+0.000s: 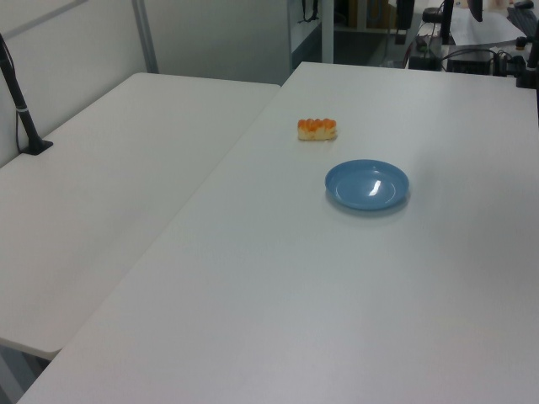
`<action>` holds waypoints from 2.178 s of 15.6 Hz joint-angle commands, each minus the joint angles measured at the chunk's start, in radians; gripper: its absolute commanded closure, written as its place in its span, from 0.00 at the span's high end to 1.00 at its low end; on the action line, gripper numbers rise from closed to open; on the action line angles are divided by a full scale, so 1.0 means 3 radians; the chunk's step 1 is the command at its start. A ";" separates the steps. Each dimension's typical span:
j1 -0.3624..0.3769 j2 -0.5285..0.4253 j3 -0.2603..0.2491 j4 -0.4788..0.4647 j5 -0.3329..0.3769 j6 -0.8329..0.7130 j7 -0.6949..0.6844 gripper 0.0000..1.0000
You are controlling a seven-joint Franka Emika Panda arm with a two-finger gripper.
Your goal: Put the bread on a plate
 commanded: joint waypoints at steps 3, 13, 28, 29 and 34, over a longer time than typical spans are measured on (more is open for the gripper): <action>-0.0001 0.0498 0.0008 0.0283 -0.0018 0.0473 0.0181 1.00; 0.0034 0.1481 0.0013 0.1030 0.0007 0.0841 0.1071 1.00; 0.0121 0.2340 -0.0033 0.1403 -0.0069 0.1553 0.1317 1.00; 0.0106 0.2335 -0.0033 0.1403 -0.0095 0.1563 0.1317 1.00; 0.0055 0.2340 -0.0038 0.1383 -0.0263 0.1640 0.1312 1.00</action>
